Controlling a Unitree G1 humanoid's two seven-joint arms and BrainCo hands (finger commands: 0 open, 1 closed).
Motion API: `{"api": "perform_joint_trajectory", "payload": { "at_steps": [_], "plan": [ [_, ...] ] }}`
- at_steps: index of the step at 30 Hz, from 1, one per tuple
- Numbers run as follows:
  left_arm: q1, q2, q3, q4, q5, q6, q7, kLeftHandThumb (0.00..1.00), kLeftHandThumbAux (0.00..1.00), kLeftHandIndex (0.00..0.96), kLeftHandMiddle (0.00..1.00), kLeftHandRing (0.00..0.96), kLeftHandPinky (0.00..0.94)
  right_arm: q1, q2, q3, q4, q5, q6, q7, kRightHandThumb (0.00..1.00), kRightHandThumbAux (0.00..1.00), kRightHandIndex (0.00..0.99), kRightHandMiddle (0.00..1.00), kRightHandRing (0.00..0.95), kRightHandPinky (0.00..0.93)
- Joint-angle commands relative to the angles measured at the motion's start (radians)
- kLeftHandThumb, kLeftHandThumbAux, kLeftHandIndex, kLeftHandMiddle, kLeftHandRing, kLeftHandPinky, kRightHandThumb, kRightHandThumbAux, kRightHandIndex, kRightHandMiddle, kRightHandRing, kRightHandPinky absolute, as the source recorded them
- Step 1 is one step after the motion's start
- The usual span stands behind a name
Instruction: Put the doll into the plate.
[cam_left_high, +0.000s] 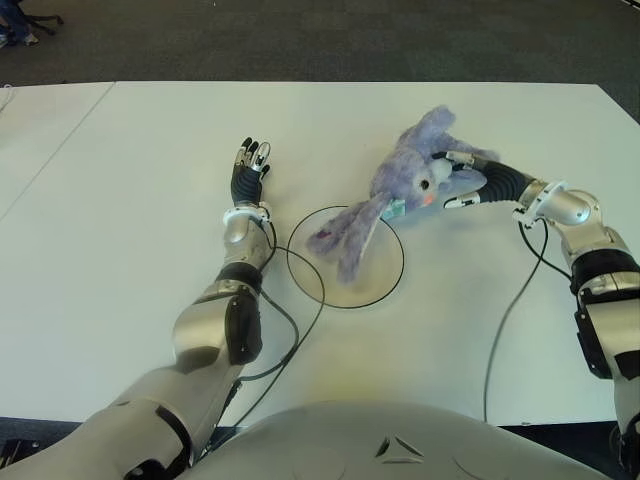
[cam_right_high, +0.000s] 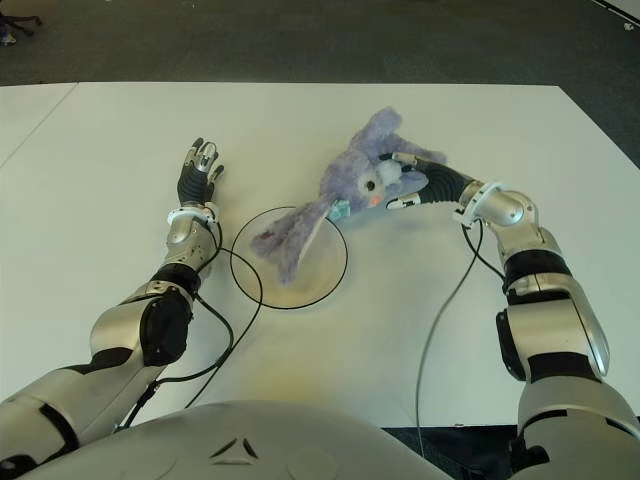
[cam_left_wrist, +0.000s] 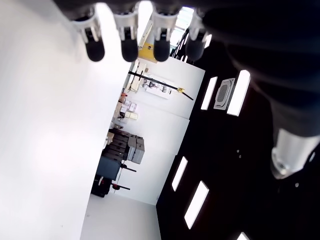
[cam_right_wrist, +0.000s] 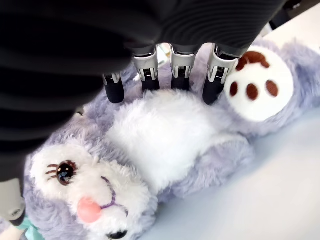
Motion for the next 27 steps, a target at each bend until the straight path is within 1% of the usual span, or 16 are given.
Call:
{"api": "perform_joint_trajectory", "payload": {
  "at_steps": [1,3,4,5,9,12,13,14,15,17,22,23,27],
  "plan": [
    [0.198,-0.058,0.000,0.135,0.001,0.141,0.037,0.000,0.575,0.000,0.000,0.011,0.034,0.184,0.021,0.047,-0.055,-0.054,-0.027,0.056,0.120,0.610,0.007,0.048,0.066,0.132],
    [0.196,-0.059,0.001,0.135,0.002,0.142,0.040,0.000,0.576,0.000,0.001,0.016,0.040,0.202,0.012,0.041,-0.075,-0.064,-0.029,0.022,0.151,0.648,0.014,0.067,0.092,0.159],
    [0.197,-0.061,0.001,0.135,0.003,0.140,0.042,0.000,0.576,0.000,0.001,0.017,0.040,0.217,0.004,0.033,-0.091,-0.065,-0.030,0.003,0.154,0.652,0.015,0.069,0.095,0.162],
    [0.197,-0.061,0.001,0.135,0.004,0.139,0.043,0.000,0.575,0.000,0.004,0.019,0.039,0.227,-0.001,0.026,-0.102,-0.065,-0.030,-0.009,0.180,0.680,0.022,0.085,0.118,0.189],
    [0.201,-0.062,0.000,0.134,0.006,0.136,0.042,0.000,0.573,0.000,0.004,0.019,0.038,0.284,-0.035,-0.003,-0.195,-0.032,-0.015,-0.010,0.207,0.707,0.029,0.100,0.140,0.209],
    [0.204,-0.061,-0.001,0.134,0.006,0.133,0.036,0.000,0.579,0.000,0.000,0.012,0.030,0.419,-0.085,-0.045,-0.421,0.048,0.056,0.015,0.217,0.714,0.037,0.109,0.157,0.239],
    [0.205,-0.061,-0.001,0.134,0.005,0.133,0.035,0.000,0.580,0.000,0.000,0.011,0.029,0.452,-0.096,-0.054,-0.478,0.065,0.077,0.021,0.219,0.713,0.038,0.109,0.160,0.247],
    [0.206,-0.061,0.000,0.134,0.005,0.132,0.034,0.000,0.581,0.000,0.000,0.011,0.029,0.511,-0.115,-0.062,-0.577,0.099,0.110,0.032,0.221,0.712,0.039,0.110,0.162,0.252],
    [0.207,-0.061,0.000,0.134,0.005,0.132,0.033,0.000,0.582,0.000,0.000,0.009,0.030,0.555,-0.129,-0.069,-0.651,0.122,0.137,0.039,0.235,0.702,0.043,0.112,0.176,0.282],
    [0.208,-0.059,0.002,0.134,0.003,0.134,0.031,0.000,0.584,0.000,0.000,0.010,0.033,0.622,-0.155,-0.074,-0.758,0.165,0.177,0.061,0.241,0.689,0.045,0.112,0.184,0.291],
    [0.209,-0.056,0.002,0.134,0.004,0.136,0.036,0.000,0.583,0.000,0.000,0.016,0.038,0.660,-0.171,-0.088,-0.809,0.190,0.195,0.095,0.249,0.677,0.041,0.111,0.187,0.275],
    [0.209,-0.056,0.002,0.134,0.004,0.137,0.037,0.000,0.582,0.000,0.002,0.018,0.040,0.668,-0.172,-0.094,-0.822,0.192,0.199,0.100,0.251,0.672,0.038,0.109,0.181,0.260],
    [0.208,-0.057,-0.001,0.133,0.006,0.135,0.036,0.000,0.583,0.000,0.000,0.013,0.030,0.693,-0.187,-0.141,-0.844,0.237,0.186,0.133,0.242,0.669,0.023,0.080,0.142,0.213]
  ]
}}
